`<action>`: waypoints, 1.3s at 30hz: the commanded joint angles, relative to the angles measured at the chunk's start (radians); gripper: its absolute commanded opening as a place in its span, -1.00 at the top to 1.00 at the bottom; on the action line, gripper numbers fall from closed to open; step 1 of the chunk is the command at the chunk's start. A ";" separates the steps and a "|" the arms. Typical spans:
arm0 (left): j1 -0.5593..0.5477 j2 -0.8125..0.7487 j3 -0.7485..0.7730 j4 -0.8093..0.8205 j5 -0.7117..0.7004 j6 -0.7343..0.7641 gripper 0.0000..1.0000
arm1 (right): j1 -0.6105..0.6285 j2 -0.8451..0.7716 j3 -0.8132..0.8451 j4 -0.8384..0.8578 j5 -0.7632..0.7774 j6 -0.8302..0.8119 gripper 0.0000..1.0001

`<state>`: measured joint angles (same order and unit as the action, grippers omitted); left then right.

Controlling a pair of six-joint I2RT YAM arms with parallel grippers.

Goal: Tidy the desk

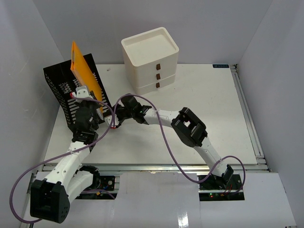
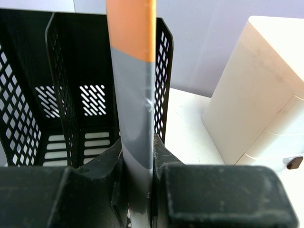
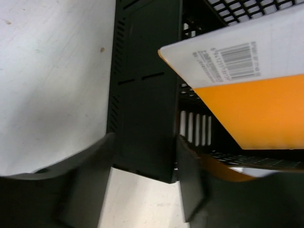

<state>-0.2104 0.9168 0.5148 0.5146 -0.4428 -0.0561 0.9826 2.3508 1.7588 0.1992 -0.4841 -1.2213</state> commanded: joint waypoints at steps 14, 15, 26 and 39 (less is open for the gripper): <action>0.066 0.179 0.030 0.307 0.127 0.078 1.00 | 0.004 -0.034 -0.017 -0.114 -0.045 -0.037 0.11; 0.074 0.195 0.031 0.318 0.138 0.070 1.00 | 0.004 -0.036 -0.018 -0.118 -0.048 -0.036 0.12; 0.108 0.305 0.018 0.383 0.183 0.044 1.00 | 0.004 -0.065 -0.055 -0.145 -0.081 -0.034 0.22; 0.117 0.323 -0.058 0.350 0.228 0.000 1.00 | 0.004 -0.065 -0.042 -0.145 -0.076 -0.003 0.21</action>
<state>-0.0990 1.2434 0.4854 0.9047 -0.2760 -0.0256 0.9680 2.3157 1.7317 0.1747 -0.4965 -1.2628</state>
